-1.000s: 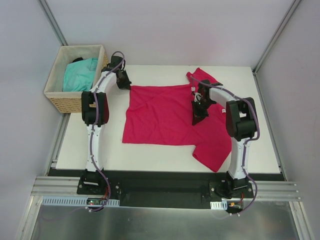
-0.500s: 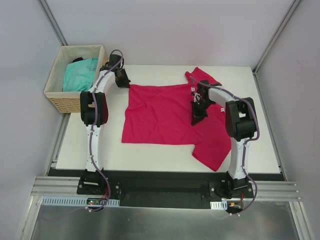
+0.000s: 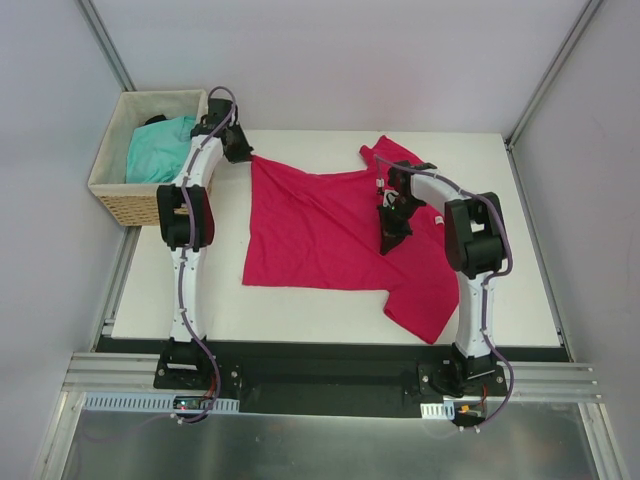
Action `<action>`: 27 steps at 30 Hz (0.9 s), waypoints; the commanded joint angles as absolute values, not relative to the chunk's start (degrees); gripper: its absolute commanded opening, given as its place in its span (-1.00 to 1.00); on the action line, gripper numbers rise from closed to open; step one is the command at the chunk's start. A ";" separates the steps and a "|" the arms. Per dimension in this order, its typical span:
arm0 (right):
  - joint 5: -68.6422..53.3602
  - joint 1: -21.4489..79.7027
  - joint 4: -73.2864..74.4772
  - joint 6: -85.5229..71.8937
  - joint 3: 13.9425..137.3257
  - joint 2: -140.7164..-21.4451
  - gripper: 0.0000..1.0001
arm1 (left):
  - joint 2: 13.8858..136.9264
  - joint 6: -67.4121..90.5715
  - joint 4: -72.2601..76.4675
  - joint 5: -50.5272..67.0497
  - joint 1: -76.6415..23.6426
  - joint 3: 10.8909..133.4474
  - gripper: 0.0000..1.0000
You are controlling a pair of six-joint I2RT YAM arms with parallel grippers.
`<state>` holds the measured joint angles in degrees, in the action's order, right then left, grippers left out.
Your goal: Fold and stack the t-shirts
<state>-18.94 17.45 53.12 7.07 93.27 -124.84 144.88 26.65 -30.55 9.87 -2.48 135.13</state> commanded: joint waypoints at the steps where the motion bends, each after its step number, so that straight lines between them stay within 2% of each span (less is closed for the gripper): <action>1: -16.96 18.11 55.28 8.09 93.95 -127.97 -0.98 | 144.23 26.81 -30.41 7.83 -1.23 134.21 -1.00; 6: -16.70 18.11 54.85 7.65 94.31 -128.32 -0.98 | 144.67 27.16 -30.32 9.30 -1.23 134.29 -1.00; 7: -16.87 18.11 54.67 7.47 94.39 -128.23 -0.98 | 145.02 27.33 -30.15 10.27 -1.23 134.56 -0.85; 9: -16.88 18.11 54.23 6.95 94.57 -128.06 -0.98 | 145.46 27.42 -30.06 13.43 -1.32 135.17 -0.67; 10: -16.79 18.11 54.05 6.60 94.74 -127.88 -0.98 | 145.46 27.51 -30.15 14.14 -1.32 135.09 -0.42; 14: -16.53 18.11 52.74 5.98 94.22 -126.48 -0.98 | 143.88 26.20 -29.97 15.73 -1.58 133.33 0.25; 19: -15.21 18.02 52.12 5.10 96.84 -122.44 -0.98 | 141.07 25.14 -28.57 16.43 -1.58 134.20 0.30; 23: -14.33 17.40 55.10 4.40 106.05 -119.62 -0.99 | 138.70 25.40 -28.04 16.70 -1.41 137.81 0.34; 27: -12.66 16.35 56.95 3.35 112.04 -115.93 -0.98 | 134.83 25.66 -27.95 18.28 -1.32 134.66 0.36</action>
